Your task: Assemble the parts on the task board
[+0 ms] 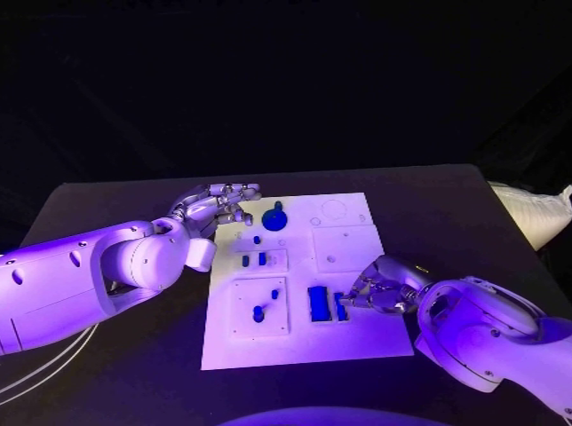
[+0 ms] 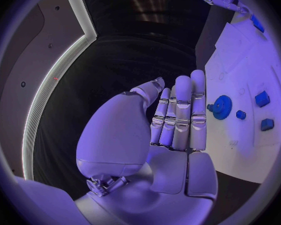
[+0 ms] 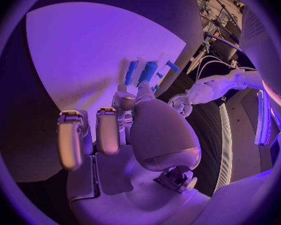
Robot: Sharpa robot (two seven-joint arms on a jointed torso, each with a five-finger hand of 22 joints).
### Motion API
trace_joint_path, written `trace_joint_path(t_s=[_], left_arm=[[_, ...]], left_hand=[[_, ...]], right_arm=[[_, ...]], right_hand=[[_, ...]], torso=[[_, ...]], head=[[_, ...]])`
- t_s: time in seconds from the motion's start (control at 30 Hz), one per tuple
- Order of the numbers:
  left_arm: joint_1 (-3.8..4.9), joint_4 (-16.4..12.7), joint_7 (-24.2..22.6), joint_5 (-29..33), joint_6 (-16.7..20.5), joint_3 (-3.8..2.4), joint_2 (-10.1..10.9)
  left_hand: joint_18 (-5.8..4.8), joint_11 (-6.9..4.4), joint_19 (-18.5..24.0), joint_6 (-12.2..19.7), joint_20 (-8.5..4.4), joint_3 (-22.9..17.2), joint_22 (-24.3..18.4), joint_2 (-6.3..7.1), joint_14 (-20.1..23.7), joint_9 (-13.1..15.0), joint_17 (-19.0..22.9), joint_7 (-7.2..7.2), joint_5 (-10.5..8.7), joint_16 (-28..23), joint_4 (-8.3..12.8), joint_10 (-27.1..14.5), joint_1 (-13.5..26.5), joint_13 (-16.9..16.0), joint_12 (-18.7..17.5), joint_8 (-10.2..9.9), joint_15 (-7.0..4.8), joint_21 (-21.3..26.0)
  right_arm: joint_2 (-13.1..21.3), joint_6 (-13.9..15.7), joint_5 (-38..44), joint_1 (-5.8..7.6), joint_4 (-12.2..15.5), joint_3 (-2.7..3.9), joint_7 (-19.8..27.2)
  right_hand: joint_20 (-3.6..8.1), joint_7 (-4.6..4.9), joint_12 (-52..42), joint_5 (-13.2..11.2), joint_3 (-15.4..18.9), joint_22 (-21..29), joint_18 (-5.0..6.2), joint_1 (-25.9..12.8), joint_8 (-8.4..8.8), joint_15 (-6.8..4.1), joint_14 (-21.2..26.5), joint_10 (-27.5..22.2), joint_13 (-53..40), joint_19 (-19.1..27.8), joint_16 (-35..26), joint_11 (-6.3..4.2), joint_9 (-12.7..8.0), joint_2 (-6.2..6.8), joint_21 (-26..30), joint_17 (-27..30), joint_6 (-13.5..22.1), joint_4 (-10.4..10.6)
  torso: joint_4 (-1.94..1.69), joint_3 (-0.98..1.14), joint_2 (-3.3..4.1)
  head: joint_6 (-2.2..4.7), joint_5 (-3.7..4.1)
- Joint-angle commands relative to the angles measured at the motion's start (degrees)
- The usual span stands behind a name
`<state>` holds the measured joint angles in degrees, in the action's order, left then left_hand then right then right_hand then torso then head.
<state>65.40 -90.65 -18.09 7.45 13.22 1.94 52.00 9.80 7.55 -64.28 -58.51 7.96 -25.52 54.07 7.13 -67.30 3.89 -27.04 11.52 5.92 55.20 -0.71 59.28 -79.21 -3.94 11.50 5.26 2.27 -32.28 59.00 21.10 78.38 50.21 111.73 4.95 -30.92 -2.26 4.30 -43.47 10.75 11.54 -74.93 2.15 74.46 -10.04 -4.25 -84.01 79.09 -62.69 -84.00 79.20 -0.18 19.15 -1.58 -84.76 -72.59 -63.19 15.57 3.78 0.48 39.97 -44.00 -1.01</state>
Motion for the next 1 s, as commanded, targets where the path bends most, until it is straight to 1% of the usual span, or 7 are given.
trace_joint_path(t_s=[0.03,0.17,0.23,0.33,0.57,0.73,1.0], left_arm=[[-0.11,0.5,-0.5,-0.2,-0.9,-0.03,-0.3],[-0.31,1.5,-0.9,-0.2,-0.4,-0.02,-0.9],[-0.47,2.5,-1.4,-0.1,0.0,-0.02,-1.5],[-0.71,4.2,-2.1,0.1,0.6,-0.02,-2.5],[-1.48,8.0,-5.0,1.3,3.3,-0.06,-4.9],[-2.18,11.4,-7.3,2.7,5.9,-0.11,-7.4],[-3.0,14.2,-9.0,3.5,7.5,-0.17,-10.0]], left_hand=[[0.66,-0.06,-0.3,0.4,0.04,0.5,-0.1,-0.27,0.4,0.0,0.1,-0.01,0.32,0.4,-0.1,-0.4,0.3,0.1,0.3,0.3,0.06,0.3],[0.65,-0.12,0.2,0.5,0.12,1.0,-0.4,-0.09,1.2,0.0,0.5,-0.09,0.3,0.0,-0.2,-0.3,0.8,0.1,0.7,0.4,0.17,0.8],[0.6,-0.16,2.2,0.6,0.29,1.7,-1.3,0.05,3.8,0.0,1.8,-0.28,0.31,-2.1,-0.3,-0.2,1.2,0.1,1.2,0.5,0.27,2.4],[0.42,-0.13,7.5,0.8,0.84,2.4,-3.9,-0.06,9.4,-0.1,5.7,-0.58,0.32,-9.4,-0.6,0.0,1.7,0.2,1.7,0.6,1.07,6.8],[-0.22,0.92,19.8,1.8,4.36,2.6,-13.7,-0.24,14.0,-0.1,15.1,-0.81,0.29,-29.3,-1.3,0.9,1.8,0.4,-0.9,-0.4,4.44,19.9],[0.66,2.24,23.1,2.4,7.27,3.8,-20.0,-0.64,14.9,-0.1,19.5,-1.2,0.32,-38.5,-1.1,-0.5,1.4,0.4,-4.4,-1.5,6.3,25.5],[0.81,2.37,22.5,2.3,7.75,4.6,-23.7,-1.38,13.2,-0.1,21.5,-0.82,0.48,-43.0,-0.6,-0.4,0.8,0.4,-6.4,-1.5,6.63,27.2]], right_arm=[[0.3,7.0,-16.9,1.46,-1.1,0.07,12.8],[-0.4,8.6,-31.0,3.44,-4.9,0.06,24.5],[-1.4,8.5,-38.7,4.2,-7.7,0.04,30.3],[-3.5,7.3,-48.9,4.95,-12.6,0.03,37.6],[-8.9,1.9,-62.3,5.7,-23.0,0.03,47.7],[-12.3,-1.0,-66.9,5.88,-29.3,0.04,51.5],[-15.4,-3.3,-68.5,5.94,-34.7,0.04,53.6]], right_hand=[[-0.52,0.73,7.7,0.6,0.3,-5.9,0.65,1.4,0.98,0.77,-1.7,-2.9,4.5,1.6,-2.8,0.6,-0.3,-0.23,2.3,3.9,1.6,-0.2],[-1.27,1.9,18.6,1.6,-0.2,4.2,3.46,5.3,2.23,1.57,2.6,-8.2,11.9,9.7,-15.3,1.63,-0.9,-1.48,11.5,19.0,3.7,-1.7],[-1.99,2.94,23.3,1.7,-0.5,14.6,5.88,7.6,3.06,2.46,7.5,-10.3,16.6,17.4,-29.6,2.63,-1.3,-2.22,22.1,34.0,5.0,-2.4],[-3.41,4.55,31.5,1.1,-1.0,29.9,8.56,11.0,4.61,4.26,10.8,-12.5,26.3,26.4,-41.7,4.39,-2.2,-2.77,39.3,41.3,6.6,-3.2],[-7.81,6.25,39.8,-0.4,-2.1,42.7,7.87,15.9,6.52,8.84,21.4,-15.5,41.9,32.7,-63.3,7.56,-5.8,-2.96,57.4,53.0,8.2,-4.6],[-10.38,6.84,39.8,-0.8,-2.6,50.3,8.41,15.6,6.46,11.22,23.7,-18.1,50.9,32.6,-71.8,8.55,-9.2,-3.18,66.7,60.5,9.7,-6.6],[-9.99,7.07,39.8,-0.6,-3.7,56.5,8.29,13.4,6.5,10.54,18.4,-17.0,57.9,26.6,-75.0,8.91,-12.7,-4.12,72.0,66.1,9.0,-10.1]], torso=[[0.13,-0.18,-0.44],[0.26,-0.53,-1.28],[0.27,-0.75,-1.72],[0.26,-1.08,-2.67],[0.75,-1.43,-4.31],[0.66,-1.21,-5.27],[0.56,-0.75,-5.68]], head=[[0.7,0.3],[1.48,0.55],[2.0,0.65],[2.79,0.66],[5.22,0.35],[6.35,0.08],[7.46,-0.6]])
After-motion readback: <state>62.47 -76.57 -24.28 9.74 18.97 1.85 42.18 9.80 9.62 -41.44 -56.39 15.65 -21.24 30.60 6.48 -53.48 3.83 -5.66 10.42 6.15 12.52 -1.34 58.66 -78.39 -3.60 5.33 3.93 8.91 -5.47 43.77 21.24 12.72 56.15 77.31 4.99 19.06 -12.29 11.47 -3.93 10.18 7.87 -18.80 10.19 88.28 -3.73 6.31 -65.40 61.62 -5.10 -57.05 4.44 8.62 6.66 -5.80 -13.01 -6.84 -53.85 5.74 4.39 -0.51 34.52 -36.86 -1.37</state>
